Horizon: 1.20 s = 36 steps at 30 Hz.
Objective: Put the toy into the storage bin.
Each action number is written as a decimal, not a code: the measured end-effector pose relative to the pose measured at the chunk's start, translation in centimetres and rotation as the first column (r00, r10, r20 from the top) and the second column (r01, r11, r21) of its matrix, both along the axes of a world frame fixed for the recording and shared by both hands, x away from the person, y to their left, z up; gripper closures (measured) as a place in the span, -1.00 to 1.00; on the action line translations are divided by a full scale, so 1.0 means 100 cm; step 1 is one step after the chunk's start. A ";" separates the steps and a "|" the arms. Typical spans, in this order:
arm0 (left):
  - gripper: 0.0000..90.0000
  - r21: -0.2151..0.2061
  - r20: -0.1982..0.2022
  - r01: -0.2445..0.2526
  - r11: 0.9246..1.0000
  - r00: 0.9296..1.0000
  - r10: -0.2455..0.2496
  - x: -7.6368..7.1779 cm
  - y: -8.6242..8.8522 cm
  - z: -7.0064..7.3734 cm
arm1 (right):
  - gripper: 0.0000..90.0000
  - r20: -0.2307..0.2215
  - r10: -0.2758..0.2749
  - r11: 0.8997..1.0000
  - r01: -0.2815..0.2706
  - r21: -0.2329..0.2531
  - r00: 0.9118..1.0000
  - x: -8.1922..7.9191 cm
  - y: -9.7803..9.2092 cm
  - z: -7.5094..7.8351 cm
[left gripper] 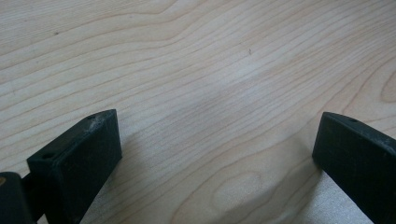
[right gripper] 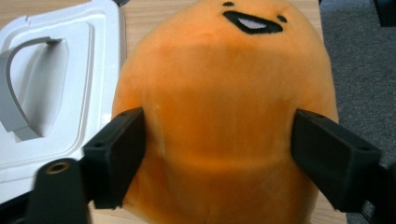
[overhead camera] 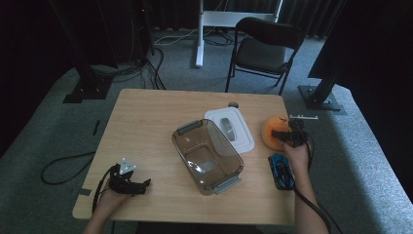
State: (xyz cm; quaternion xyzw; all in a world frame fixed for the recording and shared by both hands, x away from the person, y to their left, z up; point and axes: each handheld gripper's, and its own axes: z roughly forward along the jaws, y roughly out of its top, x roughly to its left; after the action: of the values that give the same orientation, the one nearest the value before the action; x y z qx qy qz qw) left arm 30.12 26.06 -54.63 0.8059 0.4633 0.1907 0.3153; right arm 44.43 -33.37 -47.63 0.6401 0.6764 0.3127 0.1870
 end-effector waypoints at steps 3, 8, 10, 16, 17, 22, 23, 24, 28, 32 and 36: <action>-0.96 0.000 0.000 0.000 1.000 1.000 0.000 0.000 0.000 0.000 | -0.48 -0.001 0.002 1.000 -0.002 -0.008 1.000 0.000 0.001 -0.002; -0.97 -0.003 0.001 0.003 1.000 1.000 -0.003 0.000 0.000 0.000 | -0.28 0.005 0.015 1.000 -0.015 -0.018 1.000 0.000 0.004 -0.004; -0.97 -0.003 0.001 0.004 1.000 1.000 -0.004 0.000 0.000 0.000 | -0.19 0.011 0.023 1.000 -0.023 -0.021 1.000 -0.001 0.004 -0.005; -0.97 -0.003 0.001 0.005 1.000 1.000 -0.005 0.000 0.000 0.000 | 0.10 0.012 0.047 0.998 -0.047 -0.037 0.999 -0.002 0.003 -0.004; -0.97 -0.003 0.000 0.005 1.000 1.000 -0.005 0.000 0.000 0.000 | 0.15 0.013 0.050 0.998 -0.049 -0.041 0.999 -0.003 0.003 -0.003; -0.97 -0.003 0.000 0.005 1.000 1.000 -0.005 0.000 0.000 0.000 | 0.40 0.021 0.020 0.999 -0.019 -0.042 1.000 -0.004 0.003 0.001; -0.97 -0.003 0.000 0.005 1.000 1.000 -0.005 0.000 0.000 0.000 | 0.44 0.024 0.013 0.999 -0.012 -0.043 1.000 -0.004 0.003 0.002; -0.97 -0.003 0.000 0.005 1.000 1.000 -0.005 0.000 0.000 0.000 | 0.47 0.030 0.005 0.999 -0.003 -0.043 1.000 -0.005 0.002 0.004; -0.97 -0.003 0.000 0.005 1.000 1.000 -0.005 0.000 0.000 0.000 | 0.56 0.033 0.001 0.999 0.001 -0.045 0.999 -0.007 0.001 0.012; -0.97 -0.003 0.000 0.005 1.000 1.000 -0.005 0.000 0.000 0.000 | 0.57 0.050 0.029 0.999 -0.027 -0.046 0.998 -0.011 0.004 0.019; -0.97 -0.003 0.000 0.005 1.000 1.000 -0.005 0.000 0.000 0.000 | 0.57 0.069 0.058 0.998 -0.055 -0.043 0.996 -0.017 0.010 0.029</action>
State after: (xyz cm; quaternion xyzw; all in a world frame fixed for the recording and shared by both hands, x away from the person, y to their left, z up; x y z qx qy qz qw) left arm 30.10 26.09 -54.65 0.8065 0.4616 0.1895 0.3170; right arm 42.76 -32.41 -44.68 0.6054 0.6935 0.3262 0.2149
